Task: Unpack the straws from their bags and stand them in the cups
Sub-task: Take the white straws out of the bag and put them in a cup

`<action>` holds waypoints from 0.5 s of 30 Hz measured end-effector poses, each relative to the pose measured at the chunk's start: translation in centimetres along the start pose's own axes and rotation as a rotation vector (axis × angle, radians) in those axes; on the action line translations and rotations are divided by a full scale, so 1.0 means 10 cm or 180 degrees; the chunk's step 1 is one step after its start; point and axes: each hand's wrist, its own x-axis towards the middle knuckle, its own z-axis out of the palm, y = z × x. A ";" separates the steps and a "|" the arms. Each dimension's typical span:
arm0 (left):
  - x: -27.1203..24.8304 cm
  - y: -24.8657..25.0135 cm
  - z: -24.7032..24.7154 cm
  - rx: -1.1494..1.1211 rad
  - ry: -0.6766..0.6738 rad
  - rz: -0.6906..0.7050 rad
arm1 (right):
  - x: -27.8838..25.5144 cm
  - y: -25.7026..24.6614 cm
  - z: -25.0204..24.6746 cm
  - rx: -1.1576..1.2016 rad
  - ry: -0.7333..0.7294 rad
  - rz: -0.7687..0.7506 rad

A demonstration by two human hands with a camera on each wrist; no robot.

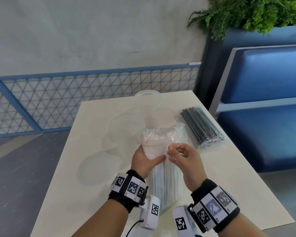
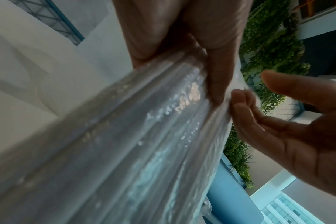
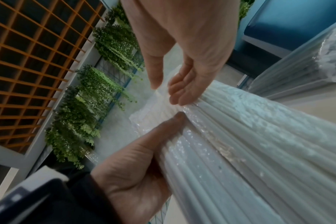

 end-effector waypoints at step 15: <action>0.00 0.04 0.03 0.0182 -0.0238 -0.0048 | 0.30 -0.81 0.05 0.0941 -0.0652 0.0022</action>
